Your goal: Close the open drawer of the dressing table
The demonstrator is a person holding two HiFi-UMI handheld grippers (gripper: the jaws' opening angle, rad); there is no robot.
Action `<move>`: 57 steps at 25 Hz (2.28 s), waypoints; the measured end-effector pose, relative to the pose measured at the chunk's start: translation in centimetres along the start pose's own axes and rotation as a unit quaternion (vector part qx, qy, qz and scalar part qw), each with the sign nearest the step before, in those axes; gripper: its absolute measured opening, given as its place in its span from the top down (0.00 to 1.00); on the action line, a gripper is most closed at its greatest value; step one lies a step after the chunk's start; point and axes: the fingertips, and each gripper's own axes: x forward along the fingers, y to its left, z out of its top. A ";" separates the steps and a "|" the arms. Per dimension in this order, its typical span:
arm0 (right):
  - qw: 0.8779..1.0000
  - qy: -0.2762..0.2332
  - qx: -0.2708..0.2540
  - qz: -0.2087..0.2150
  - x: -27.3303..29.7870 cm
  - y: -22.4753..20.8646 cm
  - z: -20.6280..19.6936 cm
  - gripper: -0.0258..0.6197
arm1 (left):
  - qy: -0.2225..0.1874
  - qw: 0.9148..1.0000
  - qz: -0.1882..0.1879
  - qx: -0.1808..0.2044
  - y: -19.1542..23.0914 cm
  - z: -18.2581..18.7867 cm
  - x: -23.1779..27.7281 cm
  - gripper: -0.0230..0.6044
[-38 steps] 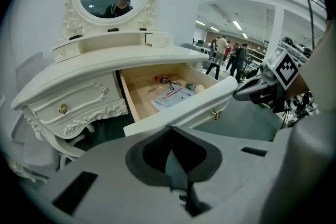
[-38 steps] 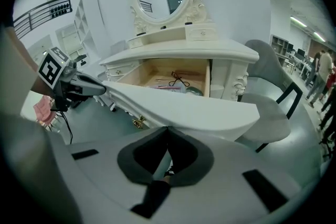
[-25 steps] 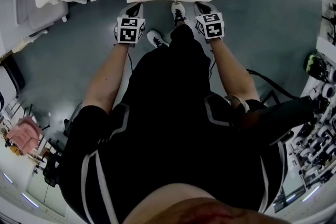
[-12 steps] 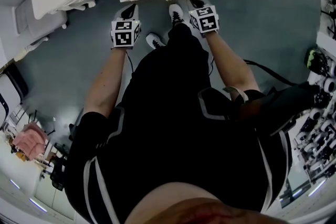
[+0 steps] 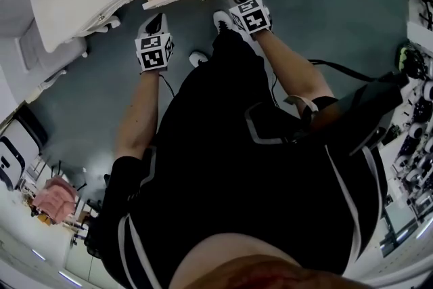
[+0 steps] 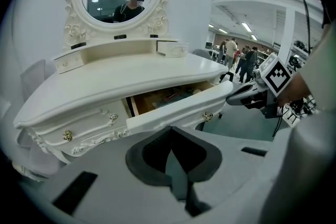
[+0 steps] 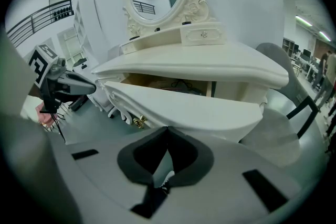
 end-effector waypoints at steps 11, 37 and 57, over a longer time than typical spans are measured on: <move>1.000 -0.014 -0.003 0.007 2.1 -1.3 2.6 0.95 | 0.004 1.000 -0.004 -0.001 1.0 1.8 1.4 0.96; 0.998 -0.064 0.013 -0.021 4.9 -3.7 7.1 0.95 | -0.018 1.000 -0.014 0.008 3.0 5.3 0.3 0.96; 0.995 -0.098 -0.003 0.007 -3.4 1.7 11.2 0.95 | -0.140 0.989 -0.047 0.015 1.3 10.6 -7.8 0.96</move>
